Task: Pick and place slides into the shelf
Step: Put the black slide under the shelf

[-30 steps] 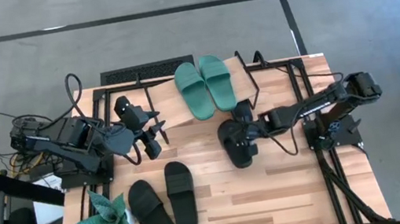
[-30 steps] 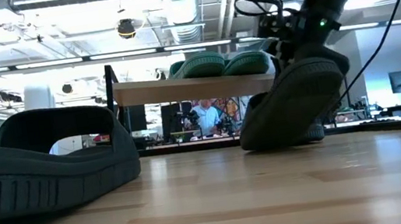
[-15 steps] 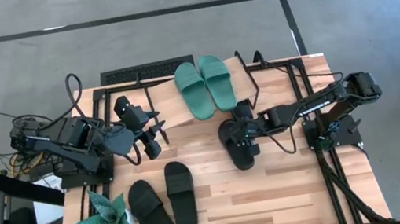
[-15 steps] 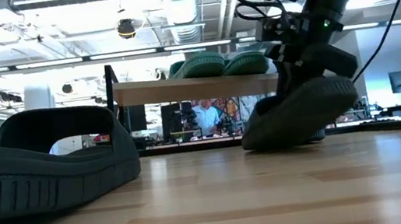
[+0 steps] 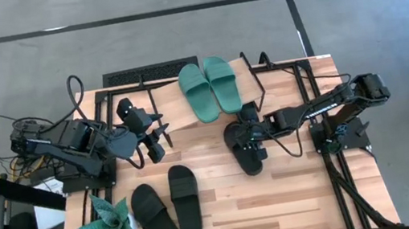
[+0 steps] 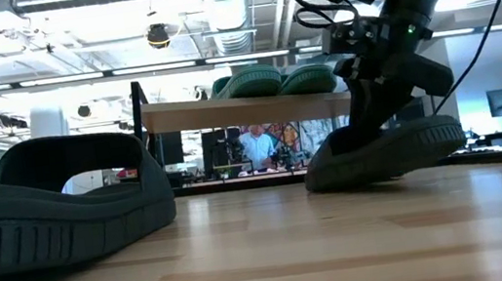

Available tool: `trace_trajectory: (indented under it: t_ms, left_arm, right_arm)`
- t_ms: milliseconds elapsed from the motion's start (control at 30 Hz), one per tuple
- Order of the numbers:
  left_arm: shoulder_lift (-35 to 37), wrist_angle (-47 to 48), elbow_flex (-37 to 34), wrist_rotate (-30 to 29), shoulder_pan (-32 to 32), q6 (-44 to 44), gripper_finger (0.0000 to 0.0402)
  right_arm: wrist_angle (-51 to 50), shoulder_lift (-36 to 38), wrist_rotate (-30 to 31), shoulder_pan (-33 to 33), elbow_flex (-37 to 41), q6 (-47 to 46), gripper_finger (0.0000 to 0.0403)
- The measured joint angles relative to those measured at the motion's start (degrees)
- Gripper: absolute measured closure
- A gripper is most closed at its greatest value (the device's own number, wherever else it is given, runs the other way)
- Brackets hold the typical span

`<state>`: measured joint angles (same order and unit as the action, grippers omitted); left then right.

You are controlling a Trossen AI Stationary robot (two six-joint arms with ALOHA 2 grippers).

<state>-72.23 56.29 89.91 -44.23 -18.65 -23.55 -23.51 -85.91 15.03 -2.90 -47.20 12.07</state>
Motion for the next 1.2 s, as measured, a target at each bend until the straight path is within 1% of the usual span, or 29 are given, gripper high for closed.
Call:
trace_trajectory:
  t_ms: [167,500,633,833,1033,1200]
  left_arm:
    - [0.0,-0.2,0.0,0.0,0.0,-0.2,0.0262]
    - [0.0,-0.1,0.0,0.0,0.0,-0.7,0.0262]
    - [0.0,-0.1,0.0,0.0,0.0,-0.7,0.0262]
    - [0.0,-0.1,0.0,0.0,0.0,-0.7,0.0262]
    - [0.0,0.1,0.0,0.0,0.0,-0.7,0.0262]
    - [0.0,0.1,0.0,0.0,0.0,-0.7,0.0262]
  right_arm:
    - [0.0,0.0,0.0,0.0,0.0,-0.1,0.0285]
    - [0.0,0.0,0.1,-1.8,-0.1,-4.8,0.0285]
    - [-0.2,0.0,0.0,-4.1,-1.3,-5.2,0.0285]
    - [-0.9,0.0,0.0,-7.8,-2.3,-9.6,0.0285]
    - [-3.2,0.0,-1.9,-12.5,-2.3,-16.7,0.0285]
    - [-3.2,0.0,-2.2,-16.9,-2.3,-22.5,0.0285]
